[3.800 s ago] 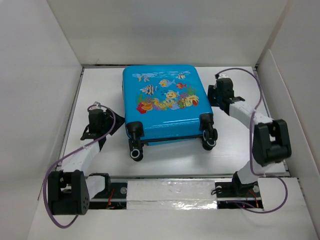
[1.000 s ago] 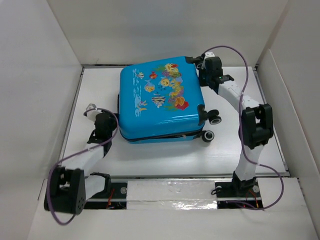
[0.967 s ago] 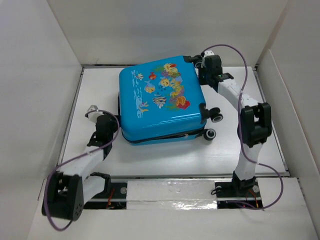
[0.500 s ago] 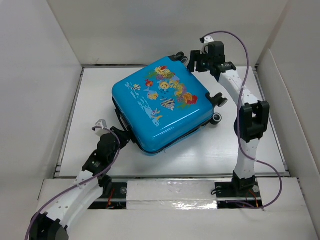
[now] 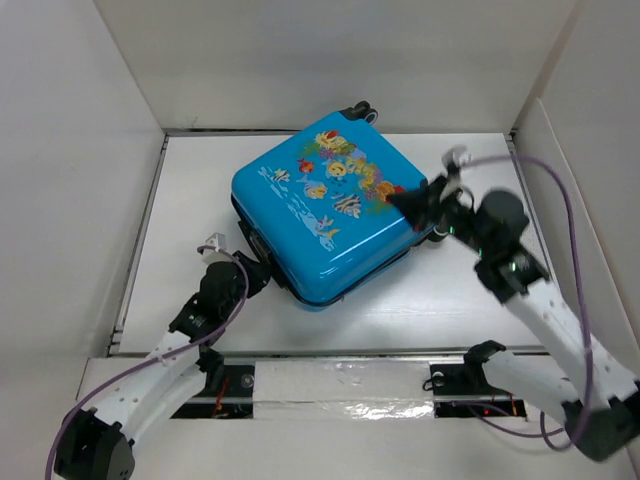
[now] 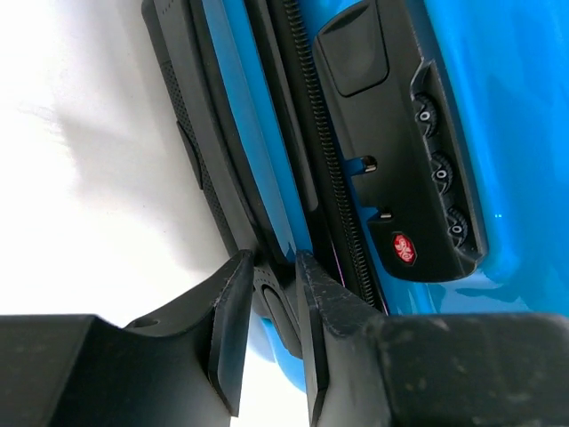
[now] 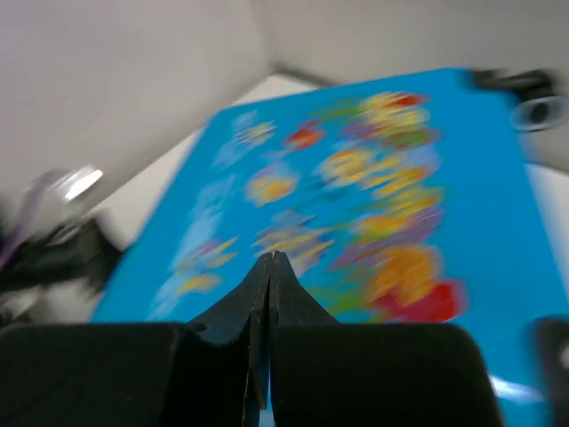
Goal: Pack the luggage
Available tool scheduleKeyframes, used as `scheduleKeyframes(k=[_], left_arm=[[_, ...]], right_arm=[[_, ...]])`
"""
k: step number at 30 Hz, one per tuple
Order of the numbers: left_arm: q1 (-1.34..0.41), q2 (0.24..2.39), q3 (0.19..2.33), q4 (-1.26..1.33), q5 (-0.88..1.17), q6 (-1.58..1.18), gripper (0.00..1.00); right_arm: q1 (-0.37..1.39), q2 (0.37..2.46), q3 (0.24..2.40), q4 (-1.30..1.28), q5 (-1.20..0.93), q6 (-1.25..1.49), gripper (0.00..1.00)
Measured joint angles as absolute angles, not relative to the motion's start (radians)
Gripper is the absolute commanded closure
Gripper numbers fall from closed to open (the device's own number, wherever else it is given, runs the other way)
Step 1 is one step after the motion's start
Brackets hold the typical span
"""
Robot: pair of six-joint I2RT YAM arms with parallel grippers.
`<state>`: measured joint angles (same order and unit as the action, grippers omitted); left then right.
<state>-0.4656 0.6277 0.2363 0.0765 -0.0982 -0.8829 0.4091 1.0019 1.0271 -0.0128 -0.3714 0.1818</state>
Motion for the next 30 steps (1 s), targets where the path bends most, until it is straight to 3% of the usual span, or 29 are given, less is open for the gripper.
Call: scheduleKeyframes(k=[1,5,6,9,12,19,27,29,30], left_arm=[[-0.466,0.633,0.243,0.072,-0.101,-0.878,0.77],[-0.468,0.631,0.262,0.029,-0.137,-0.848,0.55],[-0.458,0.632,0.267,0.014,-0.144,-0.841,0.53],[-0.412,0.643,0.283,0.002,-0.148,-0.831,0.53],[-0.361,0.668,0.297,0.038,-0.142,-0.825,0.53],[-0.272,0.786,0.299,0.183,-0.093,-0.813,0.57],[-0.265,0.916,0.299,0.29,-0.081,-0.809,0.74],[-0.265,0.927,0.299,0.311,-0.084,-0.81,0.84],[-0.265,0.934,0.299,0.32,-0.084,-0.81,0.85]], right_arm=[[0.479,0.903,0.915,0.03,-0.358,0.191,1.0],[0.703,0.646,0.59,0.099,-0.293,0.236,0.94],[0.747,0.625,0.535,0.097,-0.256,0.249,0.89],[0.91,0.602,0.406,0.088,-0.113,0.283,0.58],[1.036,0.616,0.334,0.096,0.026,0.307,0.46],[1.114,0.848,0.313,0.24,0.224,0.34,0.45],[1.151,1.102,0.314,0.432,0.309,0.372,0.5],[1.192,1.146,0.314,0.485,0.332,0.385,0.52],[1.213,1.161,0.313,0.51,0.347,0.394,0.52]])
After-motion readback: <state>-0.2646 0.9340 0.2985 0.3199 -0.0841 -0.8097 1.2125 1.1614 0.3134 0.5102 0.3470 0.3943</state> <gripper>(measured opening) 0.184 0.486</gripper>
